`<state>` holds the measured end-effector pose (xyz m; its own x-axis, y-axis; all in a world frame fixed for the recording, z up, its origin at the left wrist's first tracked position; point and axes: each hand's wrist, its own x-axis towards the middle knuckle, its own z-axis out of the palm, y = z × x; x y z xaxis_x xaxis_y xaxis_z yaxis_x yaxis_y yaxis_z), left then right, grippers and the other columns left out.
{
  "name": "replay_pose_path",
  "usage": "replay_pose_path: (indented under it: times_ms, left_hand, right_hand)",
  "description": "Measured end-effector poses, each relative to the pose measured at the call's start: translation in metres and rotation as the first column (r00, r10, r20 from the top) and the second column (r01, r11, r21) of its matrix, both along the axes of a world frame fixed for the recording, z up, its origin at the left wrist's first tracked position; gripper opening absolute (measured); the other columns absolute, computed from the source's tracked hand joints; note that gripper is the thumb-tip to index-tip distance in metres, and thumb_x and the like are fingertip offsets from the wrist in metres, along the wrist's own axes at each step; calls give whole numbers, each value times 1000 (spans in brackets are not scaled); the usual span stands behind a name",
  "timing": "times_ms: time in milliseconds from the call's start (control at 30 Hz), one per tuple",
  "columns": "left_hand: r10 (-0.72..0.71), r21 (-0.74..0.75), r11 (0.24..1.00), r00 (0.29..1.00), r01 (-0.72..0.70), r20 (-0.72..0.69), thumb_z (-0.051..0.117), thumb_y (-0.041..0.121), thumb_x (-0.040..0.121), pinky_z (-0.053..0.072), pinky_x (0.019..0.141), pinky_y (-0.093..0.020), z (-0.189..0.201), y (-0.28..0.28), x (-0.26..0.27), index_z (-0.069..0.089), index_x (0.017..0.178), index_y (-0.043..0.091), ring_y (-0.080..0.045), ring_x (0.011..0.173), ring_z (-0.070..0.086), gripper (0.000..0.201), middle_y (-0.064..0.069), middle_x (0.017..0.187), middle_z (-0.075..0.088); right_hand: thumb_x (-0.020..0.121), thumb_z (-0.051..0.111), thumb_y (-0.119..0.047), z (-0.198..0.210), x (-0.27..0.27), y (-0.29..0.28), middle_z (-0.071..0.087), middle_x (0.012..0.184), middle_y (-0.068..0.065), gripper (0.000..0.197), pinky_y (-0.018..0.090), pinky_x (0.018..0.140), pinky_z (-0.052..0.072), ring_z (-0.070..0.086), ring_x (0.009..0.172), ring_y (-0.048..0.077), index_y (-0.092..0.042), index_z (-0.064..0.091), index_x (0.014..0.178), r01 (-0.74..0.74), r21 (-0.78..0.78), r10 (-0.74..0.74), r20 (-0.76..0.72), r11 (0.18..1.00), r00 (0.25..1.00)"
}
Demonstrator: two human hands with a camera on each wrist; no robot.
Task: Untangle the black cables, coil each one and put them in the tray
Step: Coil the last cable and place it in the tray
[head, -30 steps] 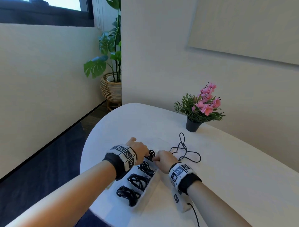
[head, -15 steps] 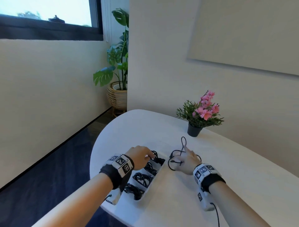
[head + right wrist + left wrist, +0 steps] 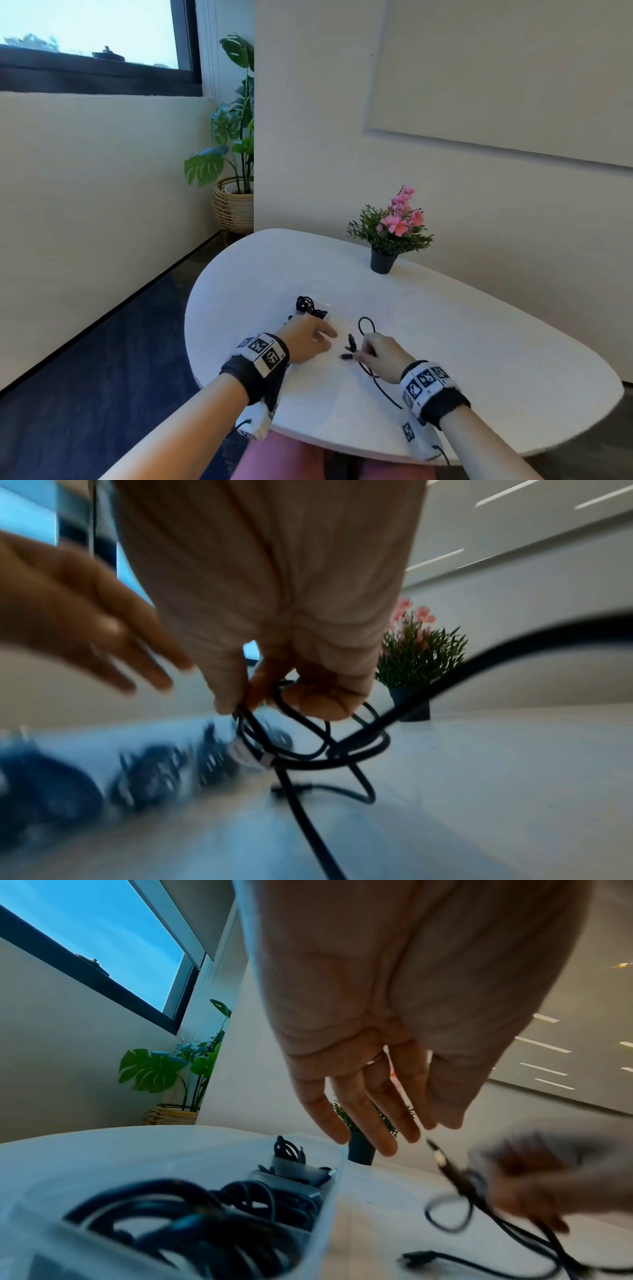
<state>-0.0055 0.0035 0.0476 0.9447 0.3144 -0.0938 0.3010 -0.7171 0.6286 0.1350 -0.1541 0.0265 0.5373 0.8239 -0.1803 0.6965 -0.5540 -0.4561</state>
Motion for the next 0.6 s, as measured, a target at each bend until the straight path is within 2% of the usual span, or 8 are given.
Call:
replay_pose_path:
  times_ms: [100, 167, 233, 300, 367, 433, 500, 600]
  left_hand:
    - [19, -21, 1000, 995, -17, 103, 62, 31, 89, 40, 96, -21, -7, -18, 2, 42, 139, 19, -11, 121, 50, 55, 3, 136, 47]
    - [39, -138, 990, 978, -11, 202, 61, 31, 90, 44, 98, -25, -10, -31, 5, 40, 140, 18, -10, 120, 52, 55, 3, 134, 50]
    - [81, -226, 974, 963, -22, 256, 59, 26, 92, 46, 96, -24, -12, -40, 9, 42, 136, 15, -10, 112, 59, 48, 1, 121, 63]
    - [132, -283, 958, 949, -48, 287, 58, 23, 93, 48, 92, -24, -10, -47, 10, 43, 134, 14, -9, 102, 63, 45, 2, 108, 68]
    - [174, -313, 948, 925, -65, 337, 56, 22, 94, 47, 91, -24, -8, -52, 8, 40, 138, 17, -10, 100, 61, 48, 4, 111, 62]
    - [212, -332, 941, 887, -71, 411, 54, 20, 95, 46, 93, -24, -7, -56, 6, 36, 141, 23, -9, 105, 56, 50, 5, 118, 53]
    - [187, -304, 952, 877, -50, 442, 53, 21, 95, 45, 93, -23, -6, -59, 7, 46, 134, 23, -8, 107, 55, 40, 7, 118, 53]
    - [163, -278, 959, 901, -50, 403, 53, 29, 95, 46, 88, -23, -4, -61, 9, 62, 111, 20, -12, 100, 61, 21, 2, 109, 65]
  right_hand:
    - [95, 50, -27, 20, -11, -11, 54, 88, 3, 17, 27, 69, 37, 50, 80, 18, -14, 52, 85, -9, 262, 16, -24, 965, 1000]
    - [95, 51, -21, 30, -20, -18, 55, 82, -1, 13, 22, 69, 37, 51, 78, 15, -15, 54, 84, -28, 405, 43, -30, 914, 999]
    - [94, 54, -17, 35, -25, -23, 58, 77, -5, 12, 18, 69, 38, 51, 73, 9, -14, 58, 83, -20, 497, 46, -41, 867, 998]
    - [93, 55, -16, 36, -29, -28, 61, 73, 3, 13, 23, 66, 40, 50, 66, 9, -13, 61, 82, 18, 569, 25, -67, 822, 997]
    - [94, 53, -16, 36, -31, -32, 64, 74, 9, 15, 29, 65, 42, 52, 64, 15, -17, 61, 82, 68, 622, -4, -104, 780, 995]
    - [96, 49, -16, 36, -34, -35, 65, 73, 3, 17, 29, 67, 45, 55, 65, 16, -20, 60, 83, 93, 658, -14, -124, 747, 992]
    - [98, 46, -15, 37, -37, -38, 64, 69, -1, 19, 26, 68, 45, 55, 64, 11, -20, 61, 88, 107, 678, -13, -143, 727, 990]
    - [98, 45, -16, 39, -42, -40, 70, 69, -1, 19, 26, 66, 47, 57, 62, 12, -21, 62, 91, 127, 671, -32, -153, 731, 988]
